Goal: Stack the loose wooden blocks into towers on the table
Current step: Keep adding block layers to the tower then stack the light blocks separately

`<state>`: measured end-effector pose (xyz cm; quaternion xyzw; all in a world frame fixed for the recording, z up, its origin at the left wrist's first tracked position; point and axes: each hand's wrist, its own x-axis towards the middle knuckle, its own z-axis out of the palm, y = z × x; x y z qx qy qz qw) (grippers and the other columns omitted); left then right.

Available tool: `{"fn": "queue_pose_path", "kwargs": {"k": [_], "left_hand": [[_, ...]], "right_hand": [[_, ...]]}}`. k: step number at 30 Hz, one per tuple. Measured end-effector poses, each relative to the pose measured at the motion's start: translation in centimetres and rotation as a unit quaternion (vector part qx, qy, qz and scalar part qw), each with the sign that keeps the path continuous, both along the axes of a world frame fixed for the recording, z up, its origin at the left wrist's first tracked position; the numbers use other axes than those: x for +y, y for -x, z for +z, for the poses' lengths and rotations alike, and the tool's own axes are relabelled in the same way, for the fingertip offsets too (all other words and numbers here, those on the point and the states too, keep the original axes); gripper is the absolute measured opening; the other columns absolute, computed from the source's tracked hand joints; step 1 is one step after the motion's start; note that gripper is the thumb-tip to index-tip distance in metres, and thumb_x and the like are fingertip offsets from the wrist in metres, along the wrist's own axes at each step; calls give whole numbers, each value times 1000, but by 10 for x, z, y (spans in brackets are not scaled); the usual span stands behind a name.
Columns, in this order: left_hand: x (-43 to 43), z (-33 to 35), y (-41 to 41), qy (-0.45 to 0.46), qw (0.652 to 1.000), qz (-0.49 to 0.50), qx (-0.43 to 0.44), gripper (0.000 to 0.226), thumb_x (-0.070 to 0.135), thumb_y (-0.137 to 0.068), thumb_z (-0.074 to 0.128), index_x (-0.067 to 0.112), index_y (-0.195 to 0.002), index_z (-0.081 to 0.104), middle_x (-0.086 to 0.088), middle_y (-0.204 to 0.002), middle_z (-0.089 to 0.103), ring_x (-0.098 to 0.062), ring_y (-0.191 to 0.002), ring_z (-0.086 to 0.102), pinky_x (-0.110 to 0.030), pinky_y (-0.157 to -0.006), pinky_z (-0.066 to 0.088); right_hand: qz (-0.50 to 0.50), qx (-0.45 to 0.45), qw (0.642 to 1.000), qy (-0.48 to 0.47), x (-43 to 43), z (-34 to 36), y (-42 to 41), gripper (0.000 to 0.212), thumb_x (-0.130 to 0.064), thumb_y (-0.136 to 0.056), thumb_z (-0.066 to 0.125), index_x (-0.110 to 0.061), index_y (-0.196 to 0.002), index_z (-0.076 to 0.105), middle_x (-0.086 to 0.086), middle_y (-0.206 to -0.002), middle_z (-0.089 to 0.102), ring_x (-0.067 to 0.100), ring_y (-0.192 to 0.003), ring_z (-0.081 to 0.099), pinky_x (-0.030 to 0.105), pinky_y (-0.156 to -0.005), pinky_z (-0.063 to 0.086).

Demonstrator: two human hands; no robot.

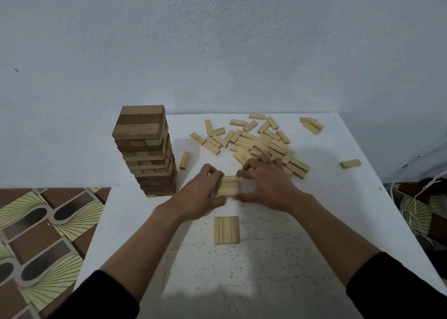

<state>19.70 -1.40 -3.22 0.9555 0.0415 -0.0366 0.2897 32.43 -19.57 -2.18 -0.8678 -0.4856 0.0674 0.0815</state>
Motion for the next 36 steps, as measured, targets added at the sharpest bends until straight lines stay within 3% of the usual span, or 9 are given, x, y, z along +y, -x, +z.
{"fn": "queue_pose_path", "kwargs": {"k": [2, 5, 7, 11, 30, 36], "left_hand": [[-3, 10, 9, 18, 1000, -5, -8, 49, 40, -91, 70, 21, -132, 52, 10, -119, 40, -7, -89, 51, -26, -78, 48], [-8, 26, 28, 37, 999, -23, -27, 41, 42, -88, 73, 32, -122, 54, 21, -110, 40, -1, -95, 49, -11, -74, 41], [-12, 30, 43, 35, 998, -35, -32, 41, 45, -85, 75, 35, -119, 55, 23, -109, 42, 2, -99, 47, -10, -75, 40], [-16, 21, 66, -6, 998, -36, -53, 52, 57, -76, 75, 37, -121, 59, 24, -113, 47, -2, -108, 45, -19, -82, 44], [-20, -4, 74, -31, 998, -17, -48, 63, 59, -71, 77, 33, -127, 61, 22, -119, 53, 3, -109, 40, -15, -84, 46], [-16, -4, 76, -17, 999, -24, -44, 72, 65, -70, 74, 34, -133, 57, 25, -123, 51, 5, -114, 40, -19, -88, 47]], "right_hand": [[-2, 45, 998, -39, -9, 1, 6, 60, -78, -78, 55, -38, -123, 63, -19, -119, 50, 11, -118, 32, 45, -99, 30], [-9, 136, 984, -118, -26, 7, 20, 63, -77, -71, 61, -35, -118, 67, -23, -110, 51, 6, -113, 35, 39, -101, 31], [1, 157, 978, -135, -35, 9, 34, 63, -74, -69, 65, -33, -117, 68, -22, -108, 52, 6, -112, 37, 34, -99, 31], [19, 163, 976, -143, -45, 2, 55, 61, -71, -69, 69, -33, -117, 69, -23, -109, 51, 5, -112, 37, 33, -101, 30], [23, 162, 980, -111, -46, -16, 66, 65, -73, -71, 66, -31, -121, 67, -20, -110, 52, 2, -106, 40, 36, -94, 34], [19, 169, 980, -102, -49, -14, 65, 78, -76, -69, 70, -31, -132, 62, -18, -115, 52, 3, -108, 40, 33, -97, 34]]}}
